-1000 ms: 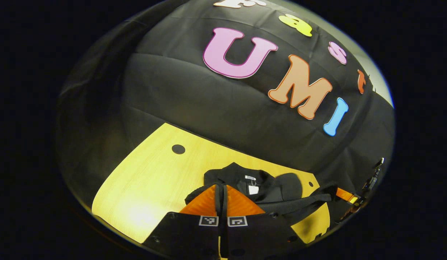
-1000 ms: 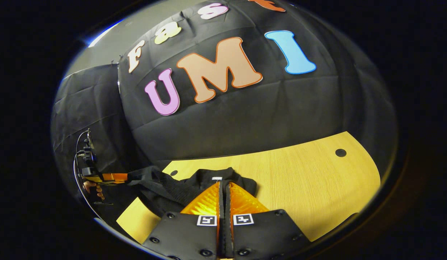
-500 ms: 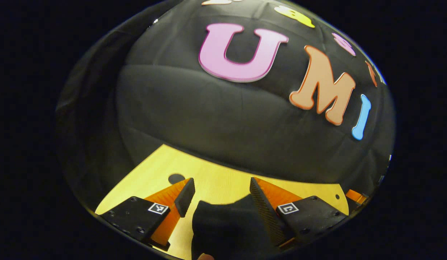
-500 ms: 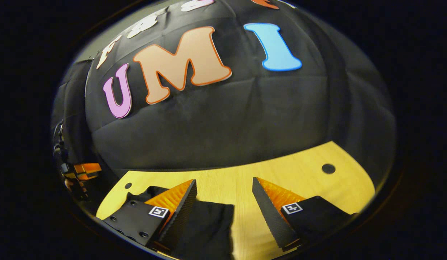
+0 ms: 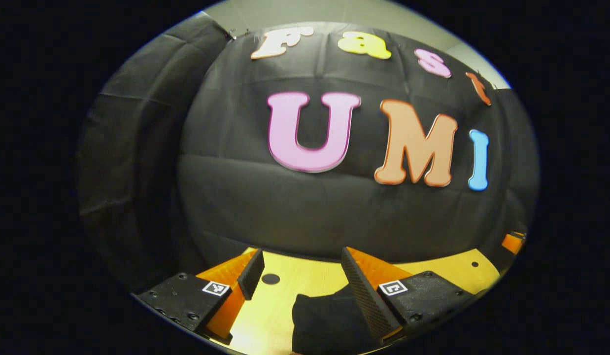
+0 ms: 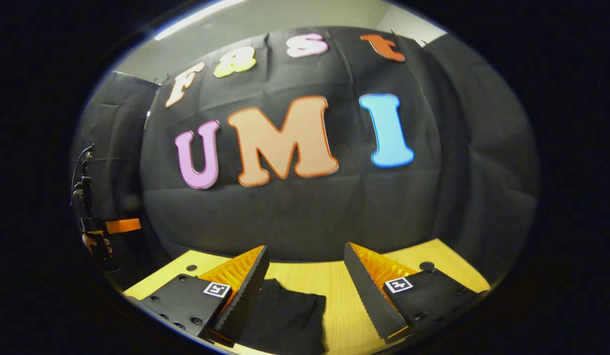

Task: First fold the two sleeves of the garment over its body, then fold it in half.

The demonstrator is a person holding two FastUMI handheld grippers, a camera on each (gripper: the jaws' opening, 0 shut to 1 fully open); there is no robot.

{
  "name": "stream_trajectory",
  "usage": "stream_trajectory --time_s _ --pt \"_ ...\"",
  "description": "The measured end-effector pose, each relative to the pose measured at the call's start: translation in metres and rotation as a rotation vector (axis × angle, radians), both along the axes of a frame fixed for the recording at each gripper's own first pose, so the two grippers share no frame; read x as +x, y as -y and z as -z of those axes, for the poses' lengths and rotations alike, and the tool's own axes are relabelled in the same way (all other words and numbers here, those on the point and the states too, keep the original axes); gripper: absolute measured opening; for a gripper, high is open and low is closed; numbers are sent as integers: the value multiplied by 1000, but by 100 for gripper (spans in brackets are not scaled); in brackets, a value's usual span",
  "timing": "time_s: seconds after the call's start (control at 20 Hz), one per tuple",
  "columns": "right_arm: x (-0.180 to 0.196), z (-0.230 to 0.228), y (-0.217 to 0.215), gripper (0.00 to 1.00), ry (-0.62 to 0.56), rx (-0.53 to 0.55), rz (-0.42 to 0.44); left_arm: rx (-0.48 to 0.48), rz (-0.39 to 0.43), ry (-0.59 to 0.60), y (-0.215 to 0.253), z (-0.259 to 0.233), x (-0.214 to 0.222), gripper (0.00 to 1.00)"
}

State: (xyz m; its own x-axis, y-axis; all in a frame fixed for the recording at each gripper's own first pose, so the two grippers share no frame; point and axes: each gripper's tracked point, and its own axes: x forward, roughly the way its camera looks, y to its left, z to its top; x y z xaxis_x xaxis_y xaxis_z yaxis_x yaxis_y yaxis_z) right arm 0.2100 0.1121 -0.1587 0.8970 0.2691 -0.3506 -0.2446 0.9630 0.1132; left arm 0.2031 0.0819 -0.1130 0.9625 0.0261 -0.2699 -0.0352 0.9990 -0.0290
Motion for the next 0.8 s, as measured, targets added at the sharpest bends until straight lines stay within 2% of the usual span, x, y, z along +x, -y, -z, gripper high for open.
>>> stream_trajectory --time_s 0.15,0.35,0.45,0.5,0.8 --pt "-54 -66 -12 97 106 39 -27 4 91 23 19 -38 -46 93" --pt "-112 -121 -7 97 204 28 -14 18 132 78 26 -82 -103 92" --pt "-137 -135 -6 99 225 32 -20 31 131 117 23 -100 -127 93" --pt "-149 -141 -9 97 230 41 -25 37 130 131 22 -108 -140 92" --pt "-202 -154 -13 97 236 52 -44 74 146 182 24 -136 -200 92"
